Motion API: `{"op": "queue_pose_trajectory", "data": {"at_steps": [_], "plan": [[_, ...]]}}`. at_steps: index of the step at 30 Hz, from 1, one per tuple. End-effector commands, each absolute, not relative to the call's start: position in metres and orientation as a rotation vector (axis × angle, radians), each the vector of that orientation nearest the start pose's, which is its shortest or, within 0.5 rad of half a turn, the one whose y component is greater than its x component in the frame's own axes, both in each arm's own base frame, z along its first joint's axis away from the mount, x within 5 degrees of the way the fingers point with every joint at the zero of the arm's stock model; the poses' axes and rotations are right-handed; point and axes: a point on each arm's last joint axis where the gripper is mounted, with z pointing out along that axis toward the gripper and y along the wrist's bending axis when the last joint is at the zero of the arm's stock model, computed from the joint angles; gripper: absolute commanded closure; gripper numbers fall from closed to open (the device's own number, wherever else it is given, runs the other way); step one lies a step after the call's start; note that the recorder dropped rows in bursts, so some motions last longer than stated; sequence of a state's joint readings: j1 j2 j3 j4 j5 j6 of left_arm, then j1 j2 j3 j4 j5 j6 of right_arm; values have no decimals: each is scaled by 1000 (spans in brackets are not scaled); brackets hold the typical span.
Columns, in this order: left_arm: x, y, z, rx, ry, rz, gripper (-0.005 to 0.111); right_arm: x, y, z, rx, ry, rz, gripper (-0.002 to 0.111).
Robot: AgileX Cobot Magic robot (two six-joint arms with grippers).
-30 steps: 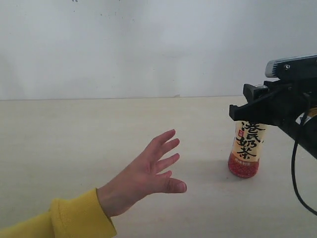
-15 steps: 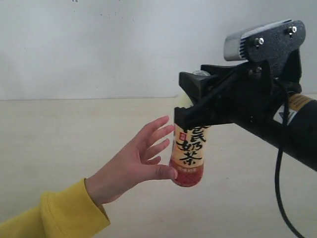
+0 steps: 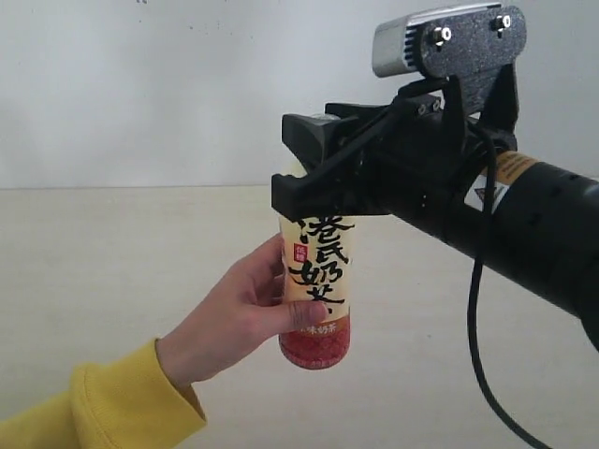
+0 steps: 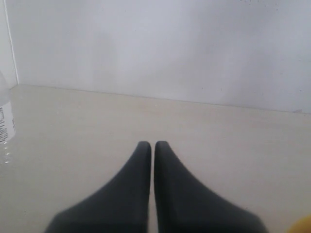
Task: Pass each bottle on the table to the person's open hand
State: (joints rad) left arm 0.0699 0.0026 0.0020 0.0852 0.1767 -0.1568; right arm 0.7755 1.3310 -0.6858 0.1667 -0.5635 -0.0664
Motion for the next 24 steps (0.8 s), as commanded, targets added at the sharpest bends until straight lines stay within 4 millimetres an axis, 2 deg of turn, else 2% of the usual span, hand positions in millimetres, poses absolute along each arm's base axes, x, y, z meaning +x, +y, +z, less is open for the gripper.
{"op": "queue_pose_trajectory", "data": {"at_steps": [1, 7, 13, 16, 17, 20, 21, 24], "plan": [[56, 5, 197, -136, 1657, 9, 103, 211, 194, 296, -446, 1521, 610, 30], [56, 5, 197, -136, 1657, 9, 103, 212, 191, 301, -413, 1485, 583, 29], [56, 5, 197, -136, 1657, 9, 103, 208, 166, 319, -330, 1478, 402, 32], [56, 5, 197, -136, 1657, 9, 103, 204, 147, 323, -302, 1484, 236, 46], [56, 5, 197, -136, 1657, 9, 103, 201, 140, 322, -290, 1486, 179, 54], [56, 5, 197, -136, 1657, 9, 103, 190, 119, 315, -242, 1481, 91, 89], [56, 5, 197, -136, 1657, 9, 103, 186, 114, 312, -232, 1476, 81, 104], [56, 5, 197, -136, 1657, 9, 103, 174, 102, 307, -209, 1469, 94, 107]]}}
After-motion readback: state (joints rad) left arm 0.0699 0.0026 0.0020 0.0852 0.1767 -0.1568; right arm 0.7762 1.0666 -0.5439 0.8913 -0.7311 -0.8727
